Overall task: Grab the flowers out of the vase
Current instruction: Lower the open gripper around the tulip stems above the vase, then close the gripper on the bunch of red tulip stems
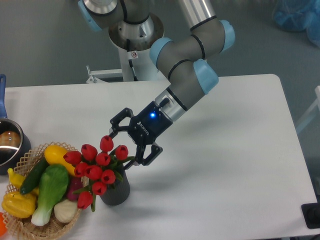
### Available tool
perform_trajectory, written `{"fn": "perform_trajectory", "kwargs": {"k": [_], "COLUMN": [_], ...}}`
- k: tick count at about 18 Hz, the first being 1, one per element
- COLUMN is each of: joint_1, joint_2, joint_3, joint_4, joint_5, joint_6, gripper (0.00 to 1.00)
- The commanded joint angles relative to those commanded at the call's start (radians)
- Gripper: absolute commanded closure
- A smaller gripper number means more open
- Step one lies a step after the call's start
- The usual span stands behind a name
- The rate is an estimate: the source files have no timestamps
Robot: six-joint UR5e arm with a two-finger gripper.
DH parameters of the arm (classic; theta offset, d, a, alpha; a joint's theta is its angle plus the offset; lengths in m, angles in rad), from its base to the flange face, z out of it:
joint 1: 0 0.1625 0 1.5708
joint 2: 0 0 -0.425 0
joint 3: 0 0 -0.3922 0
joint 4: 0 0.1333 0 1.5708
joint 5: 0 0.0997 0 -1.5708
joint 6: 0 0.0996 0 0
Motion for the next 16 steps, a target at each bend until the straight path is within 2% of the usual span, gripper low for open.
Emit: {"fn": "perform_trajectory", "kwargs": {"k": [2, 4, 6, 7, 16], "joint_1": [0.0, 0.0, 0.0, 0.0, 0.011], "joint_2": [-0.005, -0.005, -0.006, -0.006, 0.006], "joint_3": [0.002, 0.006, 0.011, 0.014, 0.026], "joint_4": [0.0, 0.0, 0.0, 0.0, 0.0], "joint_5": [0.0, 0.0, 0.0, 0.002, -0.002], "joint_6": [0.0, 0.0, 0.005, 0.005, 0.003], "gripper": [0.39, 0.64, 0.95, 1.0, 1.0]}}
